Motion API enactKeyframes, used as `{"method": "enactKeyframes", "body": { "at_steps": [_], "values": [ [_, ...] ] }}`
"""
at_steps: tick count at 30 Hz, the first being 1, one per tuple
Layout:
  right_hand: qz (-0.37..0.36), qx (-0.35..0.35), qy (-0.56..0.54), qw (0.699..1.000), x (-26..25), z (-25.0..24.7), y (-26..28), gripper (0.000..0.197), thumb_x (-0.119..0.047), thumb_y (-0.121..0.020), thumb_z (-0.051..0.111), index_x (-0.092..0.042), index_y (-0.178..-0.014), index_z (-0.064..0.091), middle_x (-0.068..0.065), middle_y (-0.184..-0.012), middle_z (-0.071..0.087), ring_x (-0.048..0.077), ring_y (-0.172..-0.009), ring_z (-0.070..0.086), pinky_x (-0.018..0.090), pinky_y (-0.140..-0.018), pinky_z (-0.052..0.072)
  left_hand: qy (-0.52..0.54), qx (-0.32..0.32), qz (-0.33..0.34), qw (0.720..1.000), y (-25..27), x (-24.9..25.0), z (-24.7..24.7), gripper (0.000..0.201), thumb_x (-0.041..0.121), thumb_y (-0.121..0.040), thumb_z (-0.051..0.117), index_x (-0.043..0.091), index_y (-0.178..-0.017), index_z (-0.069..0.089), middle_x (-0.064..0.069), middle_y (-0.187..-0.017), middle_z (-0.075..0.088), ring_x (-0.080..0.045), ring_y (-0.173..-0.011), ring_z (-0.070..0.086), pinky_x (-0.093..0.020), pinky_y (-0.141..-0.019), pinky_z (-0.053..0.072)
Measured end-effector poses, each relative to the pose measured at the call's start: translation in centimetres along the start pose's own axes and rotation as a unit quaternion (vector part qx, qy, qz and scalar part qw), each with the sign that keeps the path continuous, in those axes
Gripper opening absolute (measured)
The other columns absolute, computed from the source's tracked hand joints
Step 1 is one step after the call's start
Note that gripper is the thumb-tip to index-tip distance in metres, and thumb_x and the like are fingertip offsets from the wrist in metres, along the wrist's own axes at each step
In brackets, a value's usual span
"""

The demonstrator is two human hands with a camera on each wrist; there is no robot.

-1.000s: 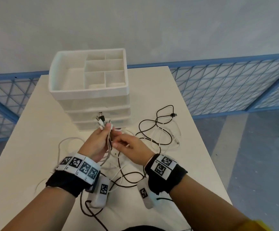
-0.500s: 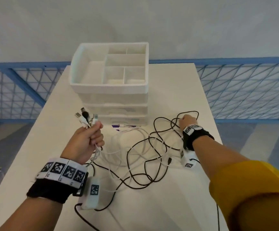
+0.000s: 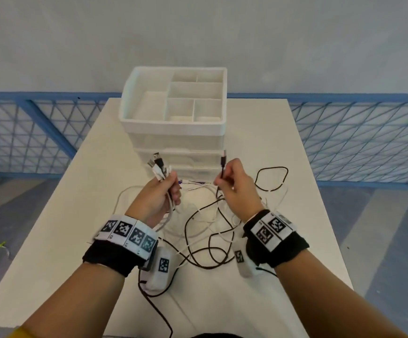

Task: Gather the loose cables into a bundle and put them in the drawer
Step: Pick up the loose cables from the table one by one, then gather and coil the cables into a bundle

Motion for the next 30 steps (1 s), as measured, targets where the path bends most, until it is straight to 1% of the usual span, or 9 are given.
{"method": "enactKeyframes", "body": {
  "at_steps": [3, 7, 9, 12, 16, 20, 24, 27, 30],
  "values": [
    [-0.022, -0.045, -0.073, 0.996, -2.4, 2.4, 1.2, 0.034, -0.001, -0.088, 0.052, -0.031, -0.092, 0.036, -0.002, -0.071, 0.063, 0.001, -0.063, 0.06, 0.022, -0.069, 0.051, -0.042, -0.029, 0.027, 0.998, 0.8, 0.5, 1.1, 0.028, 0.028, -0.095, 0.039, 0.01, -0.078, 0.052, -0.005, -0.07, 0.054, -0.018, -0.069, 0.051, -0.028, -0.067, 0.045],
    [-0.008, -0.02, -0.066, 0.998, -3.8, 4.5, 1.6, 0.015, -0.004, -0.089, 0.051, -0.013, -0.101, 0.049, -0.002, -0.071, 0.061, 0.0, -0.062, 0.058, 0.019, -0.068, 0.049, -0.053, -0.067, 0.046, 0.995, 1.8, 1.1, 1.3, 0.039, 0.03, -0.095, 0.038, 0.004, -0.119, 0.055, -0.013, -0.113, 0.063, -0.021, -0.106, 0.06, -0.034, -0.096, 0.045],
    [-0.008, 0.027, -0.046, 0.999, -4.4, 4.9, 1.5, 0.008, -0.007, -0.089, 0.052, -0.014, -0.093, 0.052, 0.002, -0.08, 0.06, 0.006, -0.071, 0.056, 0.015, -0.068, 0.046, -0.065, -0.073, 0.062, 0.993, 2.1, 1.5, 1.2, 0.04, 0.034, -0.095, 0.036, 0.011, -0.123, 0.054, -0.003, -0.114, 0.066, -0.009, -0.104, 0.062, -0.026, -0.093, 0.047],
    [0.028, 0.031, -0.088, 0.995, -5.3, 5.7, 1.4, 0.013, -0.013, -0.093, 0.048, -0.022, -0.083, 0.046, 0.007, -0.087, 0.061, 0.011, -0.072, 0.061, 0.025, -0.066, 0.05, -0.075, -0.079, 0.085, 0.99, 2.4, 1.7, 1.0, 0.038, 0.038, -0.094, 0.036, 0.021, -0.126, 0.047, 0.011, -0.111, 0.063, 0.012, -0.091, 0.059, -0.003, -0.07, 0.046],
    [0.117, -0.02, -0.212, 0.97, -6.5, 7.3, 1.8, 0.012, -0.024, -0.098, 0.037, -0.016, -0.104, 0.044, 0.001, -0.074, 0.059, 0.004, -0.055, 0.055, 0.018, -0.051, 0.042, -0.124, -0.07, 0.113, 0.983, 2.1, 1.9, -0.2, 0.044, 0.041, -0.091, 0.042, 0.015, -0.127, 0.04, -0.006, -0.113, 0.058, 0.01, -0.067, 0.063, -0.006, -0.055, 0.047],
    [0.134, -0.041, -0.235, 0.962, -7.1, 8.4, 1.9, 0.02, -0.022, -0.099, 0.032, -0.019, -0.095, 0.052, -0.007, -0.057, 0.037, 0.0, -0.041, 0.032, 0.015, -0.041, 0.026, -0.185, -0.065, 0.164, 0.967, 1.6, 3.6, -2.2, 0.046, 0.042, -0.079, 0.061, 0.024, -0.118, 0.042, -0.004, -0.115, 0.056, -0.008, -0.091, 0.064, -0.017, -0.08, 0.051],
    [0.15, -0.093, -0.279, 0.944, -8.0, 8.7, 1.9, 0.012, -0.018, -0.09, 0.042, -0.016, -0.082, 0.05, -0.011, -0.049, 0.033, 0.006, -0.043, 0.026, 0.018, -0.043, 0.023, -0.206, -0.096, 0.243, 0.943, 1.9, 6.3, -3.5, 0.068, 0.015, -0.08, 0.065, 0.029, -0.135, 0.027, 0.009, -0.118, 0.05, 0.008, -0.078, 0.06, -0.008, -0.068, 0.049],
    [0.147, -0.145, -0.254, 0.945, -8.9, 8.6, 1.9, 0.009, -0.01, -0.072, 0.047, -0.011, -0.08, 0.05, 0.0, -0.055, 0.034, 0.01, -0.043, 0.032, 0.022, -0.044, 0.031, -0.237, -0.146, 0.272, 0.921, 2.3, 7.1, -3.0, 0.033, 0.021, -0.084, 0.061, 0.032, -0.113, 0.049, 0.006, -0.107, 0.06, 0.002, -0.086, 0.059, -0.012, -0.072, 0.047],
    [0.143, -0.154, -0.177, 0.962, -9.3, 8.6, 1.9, 0.006, -0.005, -0.089, 0.044, -0.006, -0.089, 0.05, -0.002, -0.052, 0.031, 0.008, -0.038, 0.031, 0.022, -0.043, 0.041, -0.287, -0.173, 0.264, 0.904, 2.5, 7.5, -2.3, 0.023, 0.03, -0.08, 0.06, 0.03, -0.102, 0.054, 0.009, -0.099, 0.06, -0.009, -0.092, 0.059, -0.02, -0.082, 0.046]
  ]
}}
Point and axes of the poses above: each hand's wrist, its own y-axis away from the middle knuckle, its own z-axis out of the palm, x = y × z, the point moved 2 cm from there along -y, towards the middle knuckle
